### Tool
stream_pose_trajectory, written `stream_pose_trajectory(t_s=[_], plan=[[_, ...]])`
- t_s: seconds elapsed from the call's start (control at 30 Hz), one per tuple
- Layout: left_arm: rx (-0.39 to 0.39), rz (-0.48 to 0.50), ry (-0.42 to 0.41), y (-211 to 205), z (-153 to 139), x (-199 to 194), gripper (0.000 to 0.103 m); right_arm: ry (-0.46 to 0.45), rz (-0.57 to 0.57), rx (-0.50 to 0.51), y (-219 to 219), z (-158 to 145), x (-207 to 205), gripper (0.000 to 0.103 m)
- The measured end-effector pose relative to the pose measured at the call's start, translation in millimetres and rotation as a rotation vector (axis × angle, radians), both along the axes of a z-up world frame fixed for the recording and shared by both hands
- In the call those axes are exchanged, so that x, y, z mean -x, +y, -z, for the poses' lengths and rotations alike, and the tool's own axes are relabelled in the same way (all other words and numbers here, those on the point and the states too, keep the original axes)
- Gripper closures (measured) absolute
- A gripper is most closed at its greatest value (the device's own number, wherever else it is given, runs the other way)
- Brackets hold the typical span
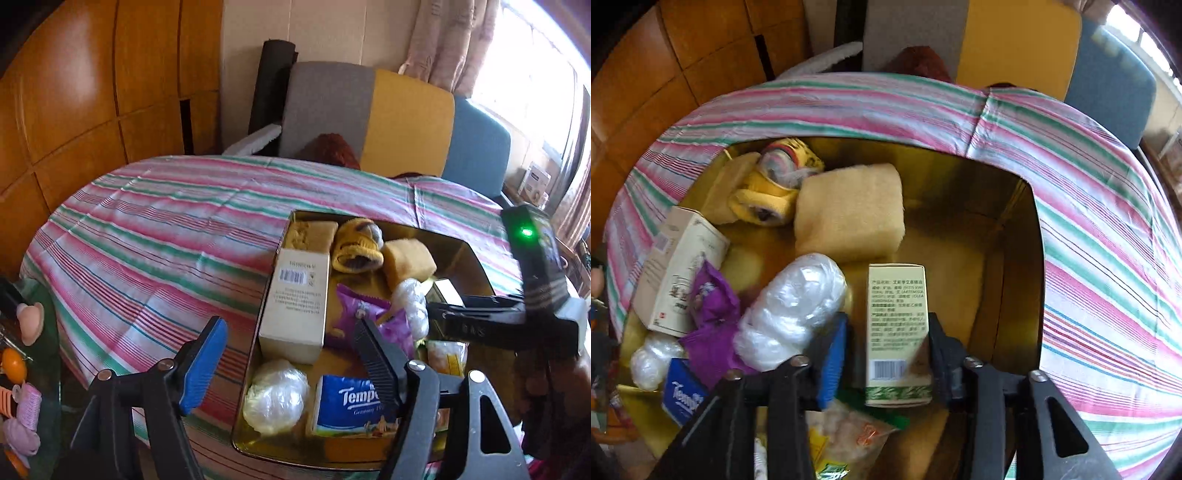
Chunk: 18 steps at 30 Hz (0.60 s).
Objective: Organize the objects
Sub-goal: 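Carry the green box into the tray and open the right gripper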
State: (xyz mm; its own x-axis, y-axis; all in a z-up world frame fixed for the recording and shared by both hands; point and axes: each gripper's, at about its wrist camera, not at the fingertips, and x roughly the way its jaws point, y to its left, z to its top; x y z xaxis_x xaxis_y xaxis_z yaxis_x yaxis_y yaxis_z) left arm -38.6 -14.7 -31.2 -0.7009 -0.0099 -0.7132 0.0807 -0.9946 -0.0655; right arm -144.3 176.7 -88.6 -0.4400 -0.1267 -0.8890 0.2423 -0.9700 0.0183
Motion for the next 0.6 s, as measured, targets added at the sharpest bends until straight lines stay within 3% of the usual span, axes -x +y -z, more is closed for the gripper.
stream_pose_trajectory(t_s=[0.1,0.23,0.4,0.6], plan=[[0.006,-0.003,0.008,1,-8,-2,0.03,0.044,0.014,0.028,6,-11,-11,0.043],[-0.041,0.0,0.017,-2,-15,-8,0.03,0.104,0.03,0.066,10,-29,-28,0.039],[-0.016,-0.032,0.02,1,-18,-18,0.031,0.17,0.059,0.111,18,-46,-61,0.035],[0.014,-0.006,0.039,7,-18,-29,0.031,0.203,0.085,0.144,24,-51,-100,0.033]])
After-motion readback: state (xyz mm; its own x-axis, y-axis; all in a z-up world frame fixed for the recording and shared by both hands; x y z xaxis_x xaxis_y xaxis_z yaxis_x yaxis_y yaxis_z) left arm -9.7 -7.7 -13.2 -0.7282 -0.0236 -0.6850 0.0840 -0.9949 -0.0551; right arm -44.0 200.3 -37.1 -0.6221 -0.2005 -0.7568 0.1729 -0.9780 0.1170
